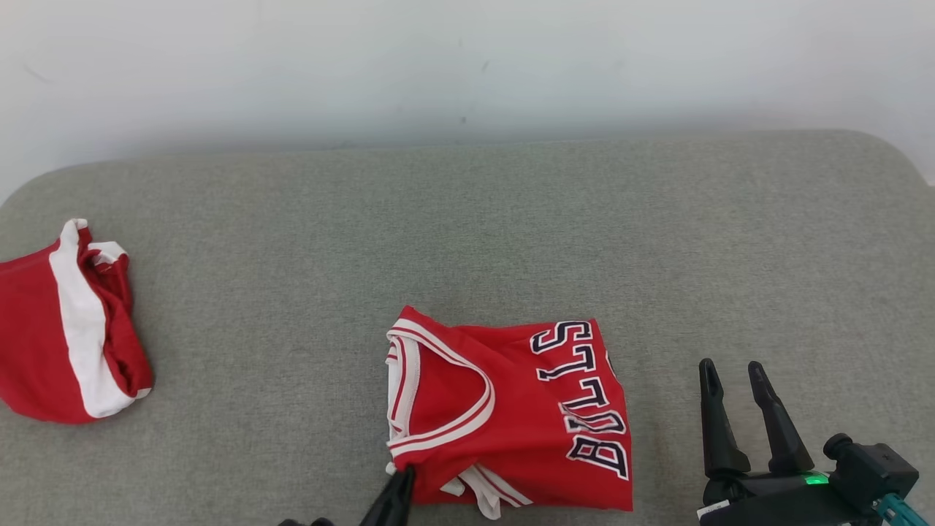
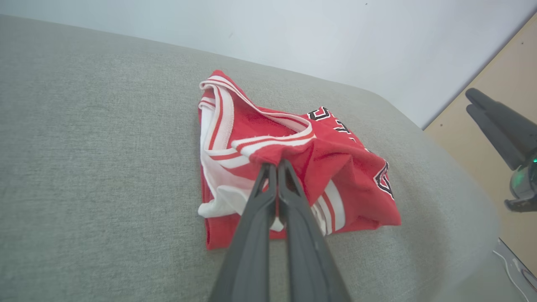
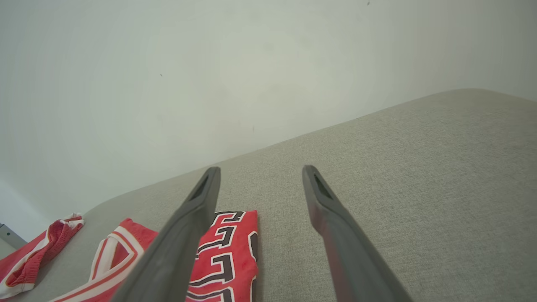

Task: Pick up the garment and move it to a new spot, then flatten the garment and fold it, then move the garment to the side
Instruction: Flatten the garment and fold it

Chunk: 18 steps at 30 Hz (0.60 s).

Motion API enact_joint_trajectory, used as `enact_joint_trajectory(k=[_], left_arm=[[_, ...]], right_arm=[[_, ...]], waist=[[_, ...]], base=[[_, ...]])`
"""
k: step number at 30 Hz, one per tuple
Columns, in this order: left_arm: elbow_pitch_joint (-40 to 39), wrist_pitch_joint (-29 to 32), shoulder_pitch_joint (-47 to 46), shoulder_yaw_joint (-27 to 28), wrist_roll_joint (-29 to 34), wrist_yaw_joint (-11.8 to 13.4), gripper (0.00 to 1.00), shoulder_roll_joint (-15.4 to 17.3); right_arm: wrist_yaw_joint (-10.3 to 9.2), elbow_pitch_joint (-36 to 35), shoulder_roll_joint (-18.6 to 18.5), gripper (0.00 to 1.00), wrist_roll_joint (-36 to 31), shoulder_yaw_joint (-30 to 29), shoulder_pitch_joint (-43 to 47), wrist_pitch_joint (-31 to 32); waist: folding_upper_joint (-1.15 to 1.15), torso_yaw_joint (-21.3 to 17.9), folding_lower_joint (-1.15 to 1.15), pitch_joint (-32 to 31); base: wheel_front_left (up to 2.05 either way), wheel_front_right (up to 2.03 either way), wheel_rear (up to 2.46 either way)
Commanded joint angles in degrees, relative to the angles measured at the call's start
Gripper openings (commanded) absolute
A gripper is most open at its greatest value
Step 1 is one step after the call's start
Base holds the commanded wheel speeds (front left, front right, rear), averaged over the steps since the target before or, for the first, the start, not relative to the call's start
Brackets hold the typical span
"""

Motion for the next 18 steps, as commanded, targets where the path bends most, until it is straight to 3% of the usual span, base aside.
enact_joint_trajectory(k=[1,12,13,15,16,18], left_arm=[[-0.8,-0.1,1.0,0.5,0.3,0.6,0.0,0.7],[0.0,0.0,2.8,0.6,-0.6,1.2,0.0,1.5],[0.2,-0.1,2.7,0.6,-0.6,1.3,0.05,1.5],[0.4,-0.7,2.6,0.7,-0.4,1.5,0.93,1.5],[0.2,-1.1,2.4,1.0,-0.3,1.7,1.0,1.4],[-0.2,-2.0,2.2,1.5,-0.1,1.8,1.0,1.5]], right_arm=[[-0.14,0.1,-0.3,1.0,0.2,0.1,0.4,0.0],[-0.14,1.2,-1.1,1.0,0.8,0.3,0.0,0.0],[-0.14,1.3,-1.1,1.0,0.9,0.3,0.0,0.0],[-0.14,1.5,-1.2,1.0,1.0,0.2,0.0,0.0],[-0.14,1.6,-1.2,1.0,1.0,0.1,0.1,0.0],[-0.14,1.7,-1.2,1.0,0.9,-0.1,0.2,0.0]], waist=[[0.0,0.7,0.0,0.2],[0.0,0.8,0.0,0.4],[0.0,0.8,0.0,0.3],[0.0,0.7,0.0,0.2],[0.0,0.7,0.0,0.1],[0.0,0.7,0.0,-0.1]], base=[[0.0,0.0,0.0],[0.0,0.0,0.0],[0.0,0.0,0.0],[0.0,0.0,0.0],[0.0,0.0,0.0],[0.0,0.0,0.0]])
